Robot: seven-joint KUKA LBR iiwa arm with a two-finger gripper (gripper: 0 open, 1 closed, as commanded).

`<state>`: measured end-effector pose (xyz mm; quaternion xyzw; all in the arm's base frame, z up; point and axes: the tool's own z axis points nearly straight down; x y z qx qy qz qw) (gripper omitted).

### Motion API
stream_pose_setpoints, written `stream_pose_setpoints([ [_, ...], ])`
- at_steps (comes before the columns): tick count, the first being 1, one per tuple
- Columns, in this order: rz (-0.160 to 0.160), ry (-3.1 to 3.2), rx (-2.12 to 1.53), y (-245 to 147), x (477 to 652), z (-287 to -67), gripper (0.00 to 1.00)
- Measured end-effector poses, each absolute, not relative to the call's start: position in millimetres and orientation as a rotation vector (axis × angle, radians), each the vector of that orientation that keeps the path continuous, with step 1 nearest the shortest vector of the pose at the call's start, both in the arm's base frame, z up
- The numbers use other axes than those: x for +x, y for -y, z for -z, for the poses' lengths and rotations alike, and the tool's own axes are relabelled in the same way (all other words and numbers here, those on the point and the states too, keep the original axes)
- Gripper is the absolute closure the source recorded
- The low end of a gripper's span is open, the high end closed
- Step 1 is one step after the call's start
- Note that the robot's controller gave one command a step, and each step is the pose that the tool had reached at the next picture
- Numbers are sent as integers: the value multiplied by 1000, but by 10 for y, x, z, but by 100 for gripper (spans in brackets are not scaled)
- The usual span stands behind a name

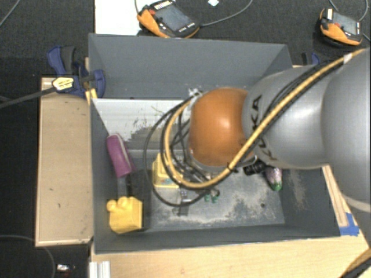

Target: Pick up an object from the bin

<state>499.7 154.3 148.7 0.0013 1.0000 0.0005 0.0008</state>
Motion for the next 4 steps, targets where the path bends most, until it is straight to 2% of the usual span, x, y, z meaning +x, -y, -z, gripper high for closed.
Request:
stream_pose_setpoints([
  [1, 13, -3116, -312, -2531, 5104, -788, 0],
  [2, 0, -3047, -724, -2410, 5146, -1290, 0],
  [3, -1, -3036, -751, -2537, 4960, -1011, 0],
  [4, 18, -2684, -1566, -2514, 4940, -791, 0],
])
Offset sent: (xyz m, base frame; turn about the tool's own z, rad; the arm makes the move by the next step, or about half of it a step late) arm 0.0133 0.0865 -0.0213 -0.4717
